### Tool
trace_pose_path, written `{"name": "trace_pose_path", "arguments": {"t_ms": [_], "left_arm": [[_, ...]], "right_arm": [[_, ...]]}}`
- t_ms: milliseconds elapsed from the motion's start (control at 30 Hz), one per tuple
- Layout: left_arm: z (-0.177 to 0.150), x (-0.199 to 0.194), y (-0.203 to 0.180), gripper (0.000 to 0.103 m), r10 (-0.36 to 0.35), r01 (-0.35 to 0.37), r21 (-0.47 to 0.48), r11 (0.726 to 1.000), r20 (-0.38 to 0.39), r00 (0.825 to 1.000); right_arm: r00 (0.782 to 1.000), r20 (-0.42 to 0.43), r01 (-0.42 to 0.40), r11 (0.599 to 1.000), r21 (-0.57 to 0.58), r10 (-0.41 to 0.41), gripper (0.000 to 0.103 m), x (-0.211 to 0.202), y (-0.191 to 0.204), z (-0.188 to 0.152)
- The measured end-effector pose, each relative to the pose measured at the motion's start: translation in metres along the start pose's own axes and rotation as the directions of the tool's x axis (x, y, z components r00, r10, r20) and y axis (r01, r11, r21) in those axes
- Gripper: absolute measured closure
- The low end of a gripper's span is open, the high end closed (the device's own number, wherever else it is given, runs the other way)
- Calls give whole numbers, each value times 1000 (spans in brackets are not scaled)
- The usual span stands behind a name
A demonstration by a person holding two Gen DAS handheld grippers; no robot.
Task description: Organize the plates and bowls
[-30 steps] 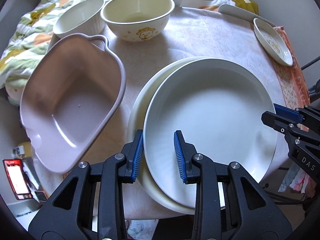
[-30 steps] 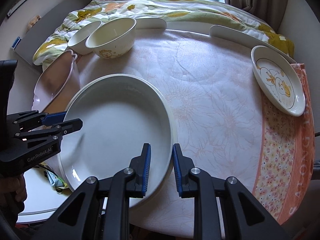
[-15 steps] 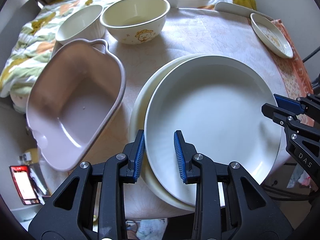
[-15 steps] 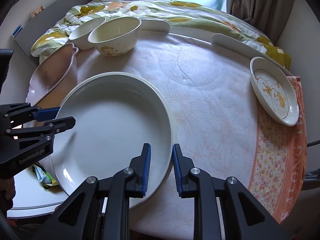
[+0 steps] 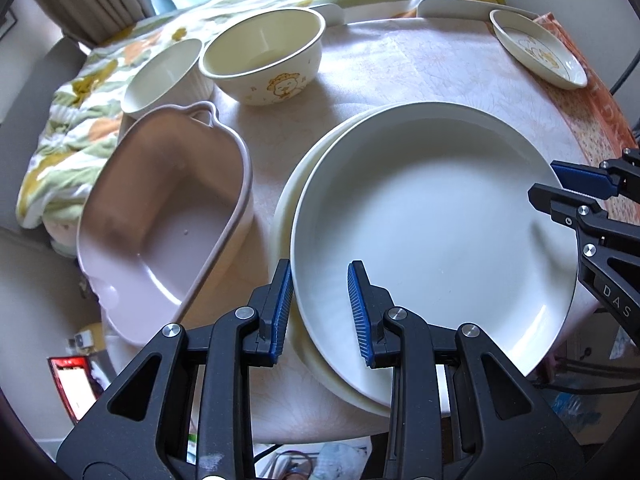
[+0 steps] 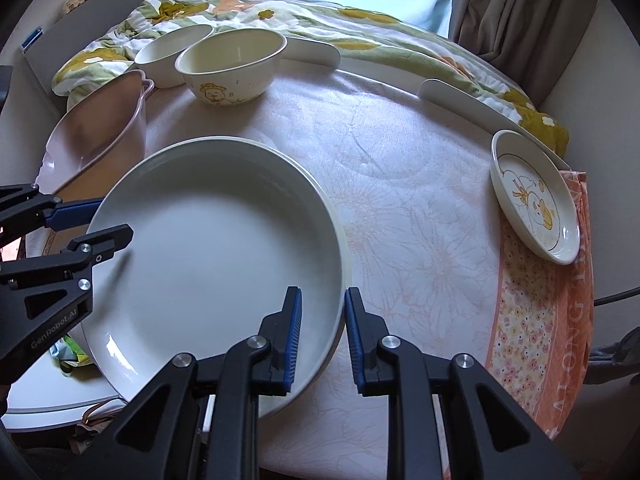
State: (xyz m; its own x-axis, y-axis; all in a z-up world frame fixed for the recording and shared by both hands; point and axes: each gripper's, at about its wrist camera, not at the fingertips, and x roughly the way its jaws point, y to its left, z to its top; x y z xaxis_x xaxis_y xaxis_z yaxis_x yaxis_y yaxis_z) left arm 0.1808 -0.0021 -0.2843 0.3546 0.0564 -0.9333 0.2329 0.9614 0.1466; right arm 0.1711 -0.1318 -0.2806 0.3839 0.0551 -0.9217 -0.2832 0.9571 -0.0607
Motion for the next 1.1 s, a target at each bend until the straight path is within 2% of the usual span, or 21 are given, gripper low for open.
{"name": "trace_pose_path", "arguments": {"t_ms": [100,333,500,600,667,733,767,800,833,900,967,1033,1100], "left_arm": [[1,-2,2,77,16,-16,0,1000,11,1000],[0,-3,4,77,-7,8,-15,1000,13,1000],[2,-18,13,77,-53,54,-53,997,21,998],[9,-39,13,77,-83,87,-61,994,68,994],[19,-59,10,77,-122,130,-61,990,122,985],[31,-75,5,71,-170,181,-51,982,171,971],[40,-83,-1,45,-195,207,-45,977,194,961],[47,-89,-5,4,-207,219,-38,975,212,955],[56,-99,-14,1,-210,224,-25,974,257,943],[71,-111,-32,0,-230,235,19,972,297,927],[92,-113,-54,0,-274,266,68,962,279,920],[115,-111,-75,0,-320,304,102,947,265,910],[140,-103,-95,0,-363,342,126,931,255,896]], "right_arm": [[1000,4,3,1000,2,-3,83,0,1,0],[1000,6,1,1000,16,-1,83,-1,1,-1],[996,52,-77,989,123,71,83,-15,-17,-4],[990,102,-115,975,190,97,83,-31,-34,-5],[985,134,-138,964,229,109,83,-42,-46,-7],[979,179,-142,951,274,94,73,-57,-62,-11],[976,203,-138,945,298,79,46,-64,-70,-14],[970,236,-138,935,327,60,11,-73,-82,-19],[965,256,-144,928,343,55,0,-79,-88,-22],[953,301,-156,909,386,36,0,-93,-111,-29],[948,318,-156,897,413,19,0,-104,-131,-33],[951,308,-148,892,426,11,0,-108,-153,-36],[968,250,-123,889,442,10,0,-102,-178,-37]]}}
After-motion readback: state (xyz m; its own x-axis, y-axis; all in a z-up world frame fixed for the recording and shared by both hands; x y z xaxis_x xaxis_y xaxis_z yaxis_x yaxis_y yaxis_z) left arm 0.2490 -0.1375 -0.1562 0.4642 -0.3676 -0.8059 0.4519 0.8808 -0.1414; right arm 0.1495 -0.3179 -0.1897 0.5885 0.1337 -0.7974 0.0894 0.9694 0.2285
